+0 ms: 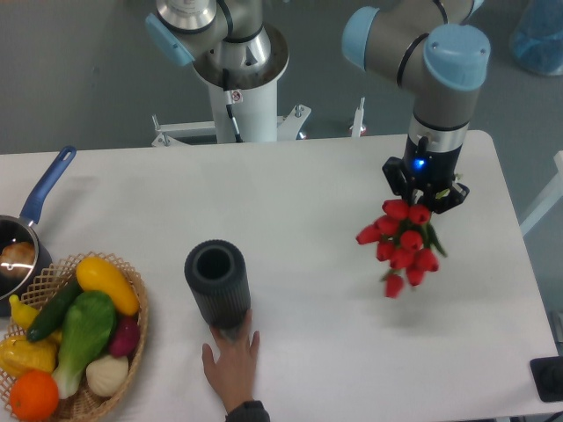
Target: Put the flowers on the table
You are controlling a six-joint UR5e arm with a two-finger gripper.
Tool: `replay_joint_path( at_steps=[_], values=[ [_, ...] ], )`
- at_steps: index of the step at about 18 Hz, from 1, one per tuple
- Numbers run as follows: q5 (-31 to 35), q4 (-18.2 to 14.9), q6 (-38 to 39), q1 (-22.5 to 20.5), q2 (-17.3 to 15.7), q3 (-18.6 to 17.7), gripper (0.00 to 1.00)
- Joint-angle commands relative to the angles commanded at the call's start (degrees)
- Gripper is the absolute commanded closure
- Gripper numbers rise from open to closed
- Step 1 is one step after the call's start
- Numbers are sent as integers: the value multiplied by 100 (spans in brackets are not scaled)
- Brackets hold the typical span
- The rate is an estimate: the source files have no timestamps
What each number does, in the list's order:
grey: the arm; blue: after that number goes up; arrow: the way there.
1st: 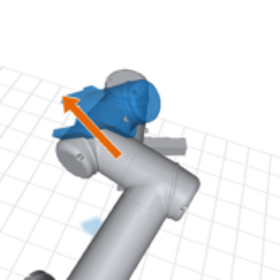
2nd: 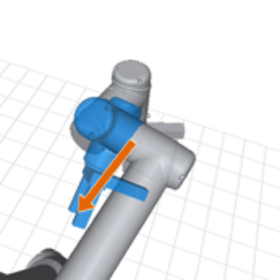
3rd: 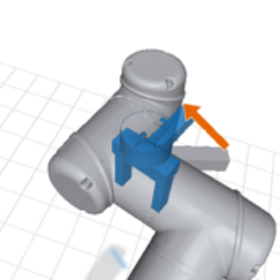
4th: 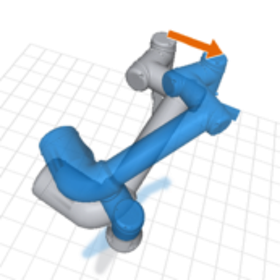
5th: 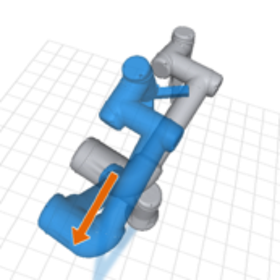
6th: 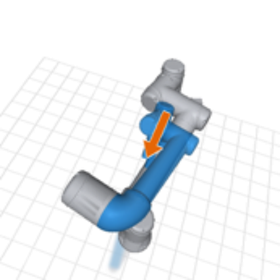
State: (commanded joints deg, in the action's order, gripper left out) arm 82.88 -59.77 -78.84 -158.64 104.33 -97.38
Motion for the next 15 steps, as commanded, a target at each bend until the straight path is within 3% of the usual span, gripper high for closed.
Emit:
replay_joint_path(
  at_steps=[1,7,11,15],
  values=[
    [0,0,0,0,9,-9,0],
    [-35,237,0,-26,9,-9,0],
    [-596,360,-9,-166,9,9,0],
    [-598,422,-254,-325,96,9,0]
  ],
)
